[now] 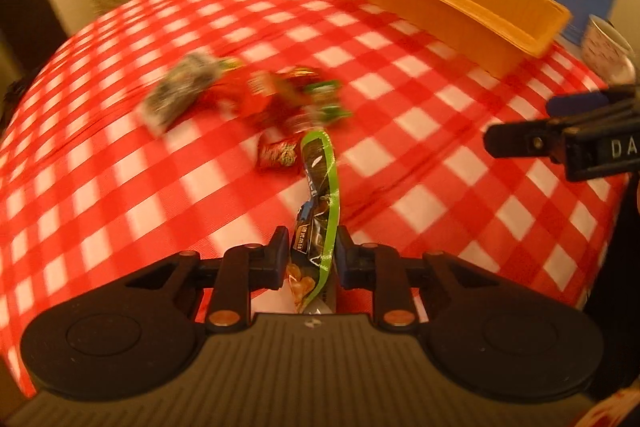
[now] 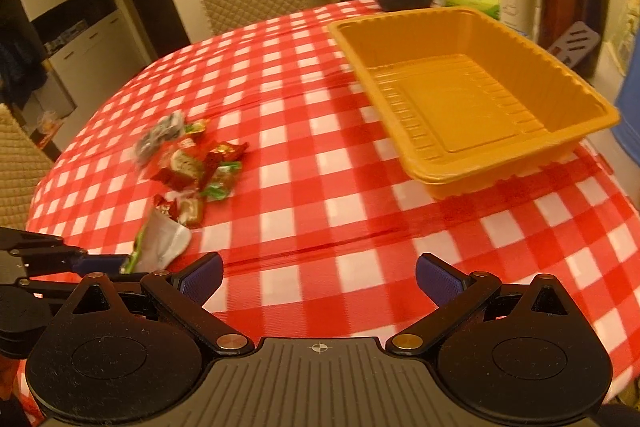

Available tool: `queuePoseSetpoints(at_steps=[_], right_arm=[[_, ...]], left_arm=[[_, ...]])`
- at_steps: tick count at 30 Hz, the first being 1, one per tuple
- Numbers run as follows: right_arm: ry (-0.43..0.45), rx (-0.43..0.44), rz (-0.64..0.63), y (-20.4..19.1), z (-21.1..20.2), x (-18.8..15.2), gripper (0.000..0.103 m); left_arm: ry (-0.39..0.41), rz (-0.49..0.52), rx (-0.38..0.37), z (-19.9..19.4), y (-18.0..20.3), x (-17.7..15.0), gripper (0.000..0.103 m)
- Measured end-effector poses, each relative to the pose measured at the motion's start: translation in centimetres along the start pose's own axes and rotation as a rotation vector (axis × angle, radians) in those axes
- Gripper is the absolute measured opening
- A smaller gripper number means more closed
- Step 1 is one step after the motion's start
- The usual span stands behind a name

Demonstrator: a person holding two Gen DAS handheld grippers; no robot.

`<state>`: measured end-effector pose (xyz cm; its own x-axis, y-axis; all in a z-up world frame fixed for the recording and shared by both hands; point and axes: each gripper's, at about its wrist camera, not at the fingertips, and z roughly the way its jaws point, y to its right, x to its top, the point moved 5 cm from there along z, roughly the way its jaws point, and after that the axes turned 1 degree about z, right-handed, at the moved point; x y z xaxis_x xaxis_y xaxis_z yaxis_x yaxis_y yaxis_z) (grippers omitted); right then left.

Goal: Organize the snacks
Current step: 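Grasp the silver foil pouch with the left tool while the right tool reaches toward the snack pile, then grasp the small clear packet with the right tool while the left tool lifts the pouch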

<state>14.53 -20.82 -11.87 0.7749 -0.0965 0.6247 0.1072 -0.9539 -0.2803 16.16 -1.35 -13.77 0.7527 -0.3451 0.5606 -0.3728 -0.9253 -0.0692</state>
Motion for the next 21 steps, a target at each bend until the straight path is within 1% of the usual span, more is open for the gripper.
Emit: queuePoseSetpoints(at_steps=[3, 5, 8, 10, 17, 20, 21], right_arm=[[0.004, 0.048, -0.038, -1.2, 0.6, 0.1, 0.102], [0.009, 0.076, -0.072, -2.3, 1.2, 0.1, 0.102], [0.010, 0.098, -0.118, -3.7, 2.2, 0.3, 0.101], [0.007, 0.109, -0.146, -4.6, 3.0, 0.5, 0.088], [-0.003, 0.138, -0.191, -6.8, 5.5, 1.0, 0.074], [0.000, 0.153, -0.212, -7.8, 6.2, 1.1, 0.069], [-0.001, 0.159, -0.217, -8.1, 6.4, 1.1, 0.065]], left_arm=[[0.018, -0.086, 0.037, -0.7, -2.0, -0.8, 0.022], [0.014, -0.131, 0.046, -0.7, -3.3, -1.2, 0.022], [0.002, -0.144, 0.058, -0.4, -4.0, -1.7, 0.021], [0.009, -0.148, 0.059, -0.2, -4.1, -1.9, 0.021], [0.041, -0.131, 0.079, 0.0, -3.4, -2.0, 0.021], [0.054, -0.157, 0.077, -0.2, -3.8, -2.1, 0.021], [0.059, -0.173, 0.079, -0.5, -4.0, -2.1, 0.021]])
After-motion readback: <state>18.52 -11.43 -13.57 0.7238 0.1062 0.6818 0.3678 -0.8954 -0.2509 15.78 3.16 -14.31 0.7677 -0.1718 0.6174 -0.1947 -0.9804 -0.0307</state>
